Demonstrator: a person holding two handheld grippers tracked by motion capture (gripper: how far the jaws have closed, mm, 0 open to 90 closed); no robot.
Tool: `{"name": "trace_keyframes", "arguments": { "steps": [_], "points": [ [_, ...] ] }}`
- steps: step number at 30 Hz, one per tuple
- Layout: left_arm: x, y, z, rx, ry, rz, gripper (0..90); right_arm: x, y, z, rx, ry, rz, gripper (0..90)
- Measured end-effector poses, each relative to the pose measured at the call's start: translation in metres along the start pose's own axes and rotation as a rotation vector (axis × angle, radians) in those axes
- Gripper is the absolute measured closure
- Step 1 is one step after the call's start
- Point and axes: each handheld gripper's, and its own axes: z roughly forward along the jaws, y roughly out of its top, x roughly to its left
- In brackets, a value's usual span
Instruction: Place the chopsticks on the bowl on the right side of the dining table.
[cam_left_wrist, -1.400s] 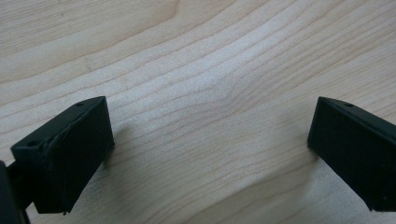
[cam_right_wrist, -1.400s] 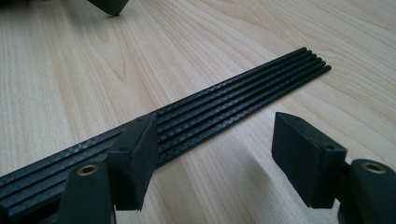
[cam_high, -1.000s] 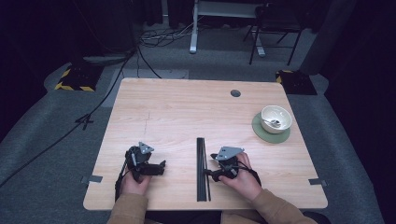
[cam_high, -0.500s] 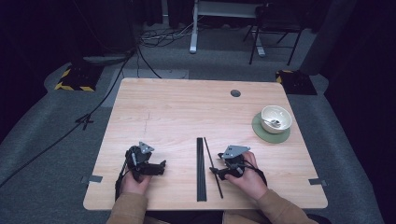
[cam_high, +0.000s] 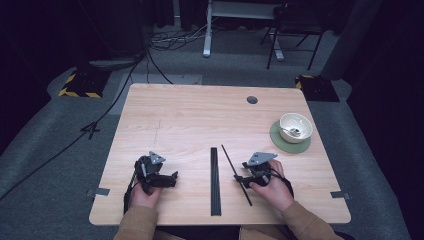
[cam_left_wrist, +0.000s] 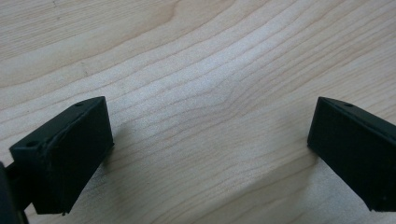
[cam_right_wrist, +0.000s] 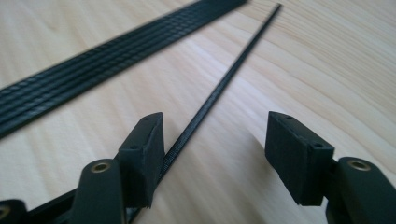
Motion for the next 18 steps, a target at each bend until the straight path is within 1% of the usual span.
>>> {"name": "trace_keyframes", "arguments": {
  "steps": [1, 2, 3, 4, 5, 6, 7, 8, 9, 10, 11, 12, 13, 14, 15, 16, 17, 18],
  "points": [
    [0.0001, 0.0000, -0.0001, -0.001, 0.002, 0.001, 0.4, -0.0071, -0.0024, -0.0035, 0.007, -0.012, -0.006, 39.5],
    [0.0001, 0.0000, -0.0001, -0.001, 0.002, 0.001, 0.4, -0.0076, -0.0025, -0.0044, 0.005, -0.014, 0.008, 40.5],
    [0.0000, 0.0000, 0.0000, 0.000, 0.000, 0.000, 0.4, -0.0076, -0.0025, -0.0044, 0.005, -0.014, 0.008, 40.5],
    [0.0000, 0.0000, -0.0001, 0.000, 0.000, 0.000, 0.4, -0.0064, -0.0019, -0.0052, 0.003, -0.012, 0.026, 42.2],
    [0.0001, 0.0000, 0.0000, 0.000, 0.002, 0.001, 0.4, -0.0056, -0.0004, -0.0062, -0.009, 0.003, 0.008, 46.2],
    [0.0001, 0.0000, 0.0000, 0.000, 0.002, 0.001, 0.4, -0.0038, 0.0006, -0.0063, -0.014, 0.006, 0.008, 50.1],
    [0.0000, 0.0000, 0.0000, 0.000, 0.001, 0.000, 0.4, -0.0022, 0.0013, -0.0072, -0.010, 0.023, 0.004, 59.8],
    [0.0000, 0.0000, 0.0000, 0.000, 0.000, 0.000, 0.4, -0.0016, 0.0017, -0.0079, -0.008, 0.055, -0.012, 64.0],
    [0.0000, 0.0000, 0.0000, 0.000, 0.000, 0.000, 0.4, -0.0001, 0.0021, -0.0081, -0.010, 0.071, -0.003, 65.0],
    [0.0000, 0.0000, 0.0000, 0.000, 0.000, 0.000, 0.4, 0.0005, 0.0025, -0.0081, -0.015, 0.075, 0.000, 66.0],
    [0.0001, 0.0000, -0.0001, -0.001, 0.002, 0.001, 0.4, 0.0000, 0.0030, -0.0077, -0.015, 0.065, -0.010, 66.5],
    [0.0000, -0.0001, 0.0000, 0.000, 0.000, 0.000, 0.4, 0.0002, 0.0035, -0.0072, -0.012, 0.061, 0.008, 67.9],
    [-0.0001, -0.0002, -0.0001, 0.001, 0.000, -0.001, 0.4, -0.0019, 0.0036, -0.0066, -0.013, 0.062, 0.000, 69.2],
    [-0.0003, -0.0003, -0.0003, 0.000, 0.003, -0.001, 0.5, -0.0025, 0.0038, -0.0053, -0.013, 0.058, 0.014, 70.7],
    [-0.0002, -0.0004, -0.0005, 0.000, 0.004, 0.002, 0.6, -0.0047, 0.0034, -0.0044, -0.003, 0.063, 0.004, 73.4],
    [-0.0003, -0.0006, -0.0006, 0.001, 0.001, 0.001, 0.7, -0.0055, 0.0033, -0.0029, 0.007, 0.064, 0.013, 75.7],
    [-0.0007, -0.0008, -0.0006, 0.001, 0.000, -0.003, 0.7, -0.0077, 0.0027, -0.0021, 0.017, 0.070, 0.009, 77.7],
    [-0.0007, -0.0008, -0.0006, 0.001, 0.000, -0.003, 0.7, -0.0090, 0.0024, -0.0019, 0.021, 0.070, 0.016, 80.3]
  ]
}}
